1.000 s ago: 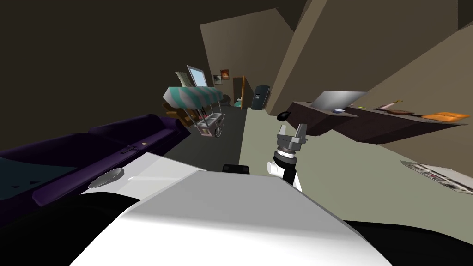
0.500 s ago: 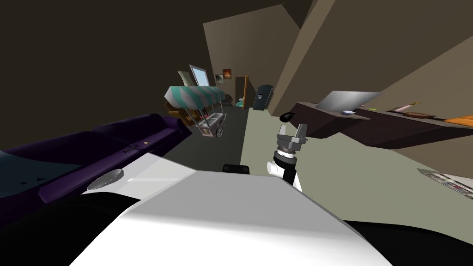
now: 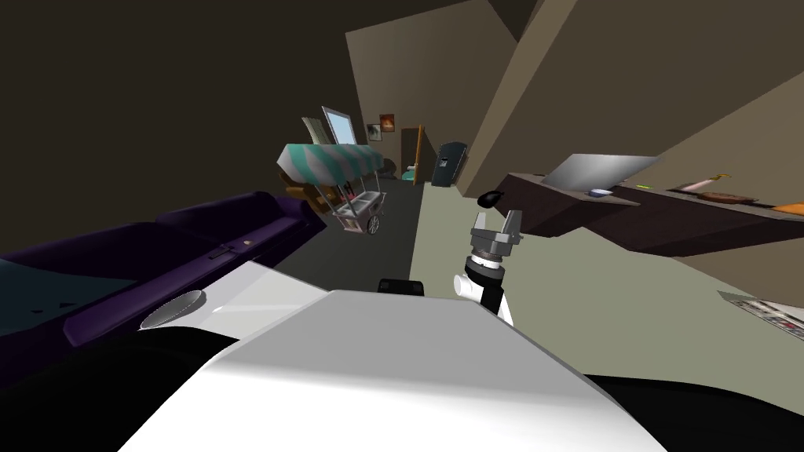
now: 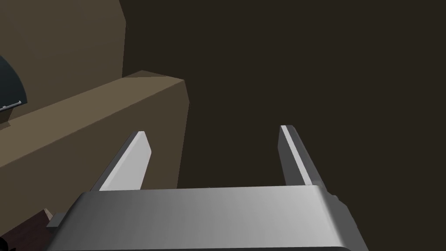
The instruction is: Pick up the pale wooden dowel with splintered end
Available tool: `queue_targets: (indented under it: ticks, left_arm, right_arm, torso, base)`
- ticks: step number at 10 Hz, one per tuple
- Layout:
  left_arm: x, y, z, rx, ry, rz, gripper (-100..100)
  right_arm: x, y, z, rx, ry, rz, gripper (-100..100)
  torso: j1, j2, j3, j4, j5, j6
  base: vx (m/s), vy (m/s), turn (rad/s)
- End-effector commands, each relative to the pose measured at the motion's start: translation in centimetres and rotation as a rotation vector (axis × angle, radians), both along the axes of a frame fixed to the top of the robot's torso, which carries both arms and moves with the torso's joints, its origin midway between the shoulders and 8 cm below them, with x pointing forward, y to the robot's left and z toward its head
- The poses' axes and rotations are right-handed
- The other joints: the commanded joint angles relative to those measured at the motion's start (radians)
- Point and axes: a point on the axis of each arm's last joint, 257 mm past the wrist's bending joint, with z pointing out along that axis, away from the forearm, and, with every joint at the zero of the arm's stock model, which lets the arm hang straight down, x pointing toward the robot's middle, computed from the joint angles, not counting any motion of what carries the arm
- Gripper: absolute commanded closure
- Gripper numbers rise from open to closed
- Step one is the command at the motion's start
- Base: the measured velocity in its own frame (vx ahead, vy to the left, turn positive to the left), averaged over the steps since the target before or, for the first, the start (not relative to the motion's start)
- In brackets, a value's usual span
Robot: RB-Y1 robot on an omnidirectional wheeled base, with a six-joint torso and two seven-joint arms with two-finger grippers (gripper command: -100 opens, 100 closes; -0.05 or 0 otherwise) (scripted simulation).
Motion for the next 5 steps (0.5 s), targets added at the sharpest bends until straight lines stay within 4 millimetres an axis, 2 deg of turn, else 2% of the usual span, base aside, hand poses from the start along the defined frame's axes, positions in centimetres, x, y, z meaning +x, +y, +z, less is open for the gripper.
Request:
queue_targets:
  ticks: [1,2,3,4,5]
  left_arm:
    - [-1.4,-0.8,0.5,0.004,-0.005,-0.007,100]
    - [-1.7,-0.8,0.5,0.006,0.0,-0.007,100]
    - [0.1,-1.0,0.5,0.003,-0.035,-0.03,100]
    - [-0.8,-0.6,0.4,0.006,-0.01,-0.012,100]
    - [-0.6,-0.6,0.5,0.005,-0.018,-0.017,0]
  right_arm:
    - [0.0,0.0,0.0,0.0,0.0,0.0,0]
    - [0.0,0.0,0.0,0.0,0.0,0.0,0]
    - [0.0,0.0,0.0,0.0,0.0,0.0,0]
    - [0.0,0.0,0.0,0.0,0.0,0.0,0]
    - [0.0,0.0,0.0,0.0,0.0,0.0,0]
  torso:
    - [0.0,0.0,0.0,0.0,0.0,0.0]
    - [0.002,-0.003,-0.002,-0.001,0.0,-0.001]
    - [0.001,-0.005,-0.003,-0.001,0.0,0.0]
    - [0.002,-0.004,-0.002,0.0,0.0,0.002]
    - [0.001,-0.002,-0.001,0.0,0.0,0.001]
  base:
    - [0.064,0.03,0.085]
    - [0.084,0.031,0.05]
    - [0.037,0.012,0.007]
    - [0.013,0.004,-0.012]
    - [0.0,0.0,0.0]
